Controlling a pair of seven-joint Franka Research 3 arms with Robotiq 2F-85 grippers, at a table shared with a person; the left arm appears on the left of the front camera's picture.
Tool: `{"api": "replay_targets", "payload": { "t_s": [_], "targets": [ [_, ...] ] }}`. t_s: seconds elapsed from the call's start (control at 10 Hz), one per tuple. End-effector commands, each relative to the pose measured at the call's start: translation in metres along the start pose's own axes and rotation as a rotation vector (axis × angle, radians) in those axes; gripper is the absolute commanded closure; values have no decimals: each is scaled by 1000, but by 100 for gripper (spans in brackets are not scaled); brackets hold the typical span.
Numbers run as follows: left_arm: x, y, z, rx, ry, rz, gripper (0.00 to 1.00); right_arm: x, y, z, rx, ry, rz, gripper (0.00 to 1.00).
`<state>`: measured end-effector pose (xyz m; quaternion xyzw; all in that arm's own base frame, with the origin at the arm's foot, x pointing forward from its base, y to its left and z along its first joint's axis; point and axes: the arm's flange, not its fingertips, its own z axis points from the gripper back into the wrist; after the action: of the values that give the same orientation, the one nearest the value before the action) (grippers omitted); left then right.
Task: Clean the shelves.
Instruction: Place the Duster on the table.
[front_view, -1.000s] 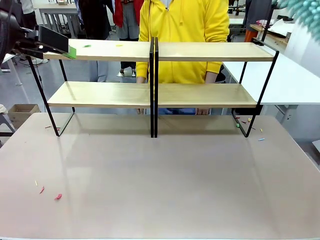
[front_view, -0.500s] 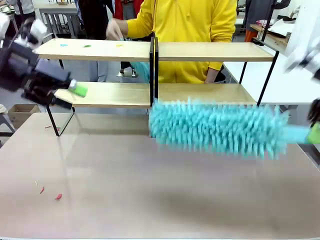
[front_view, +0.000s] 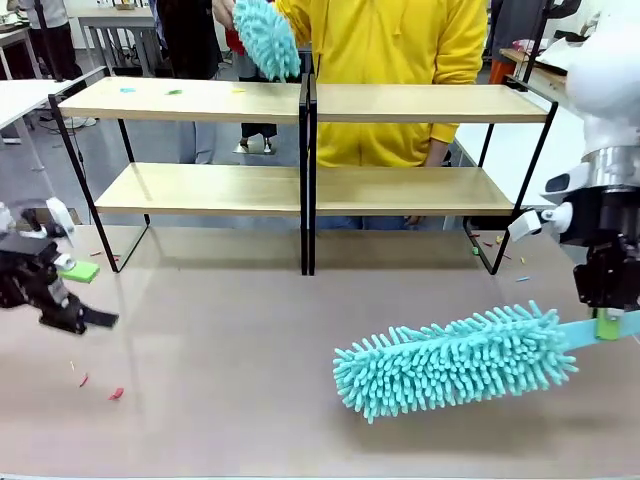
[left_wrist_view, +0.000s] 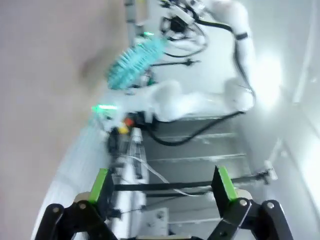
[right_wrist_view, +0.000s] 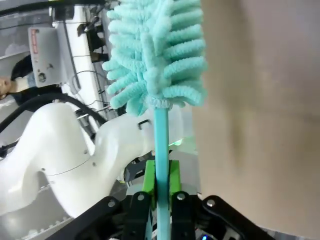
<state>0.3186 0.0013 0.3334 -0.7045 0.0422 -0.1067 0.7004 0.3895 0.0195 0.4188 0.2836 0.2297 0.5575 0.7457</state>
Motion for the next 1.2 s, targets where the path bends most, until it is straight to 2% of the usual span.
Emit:
{"api": "replay_targets", "payload": {
  "t_s": [0.0,0.1,0.5,0.6,0.7,0.8,0.9,1.1],
  "targets": [
    [6,38,-14,10,-85,175,0,2,-14,11,-14,-71,38,88],
    [0,0,0,0,0,0,0,2,-19,10,-27,-83,12,88],
    [0,0,0,0,0,0,0,0,-23,10,-45,-112,-26,88],
    [0,0,0,0,0,0,0,-3,-25,11,-44,-125,-41,70],
    [0,0,0,0,0,0,0,-6,-27,12,-51,-127,-56,31],
    [0,0,0,0,0,0,0,-12,-30,15,-79,-139,-118,14],
    [0,0,0,0,0,0,0,-28,-42,25,-81,-225,-232,0],
    [0,0,0,0,0,0,0,-74,-49,46,-27,-497,-432,0]
  ]
}}
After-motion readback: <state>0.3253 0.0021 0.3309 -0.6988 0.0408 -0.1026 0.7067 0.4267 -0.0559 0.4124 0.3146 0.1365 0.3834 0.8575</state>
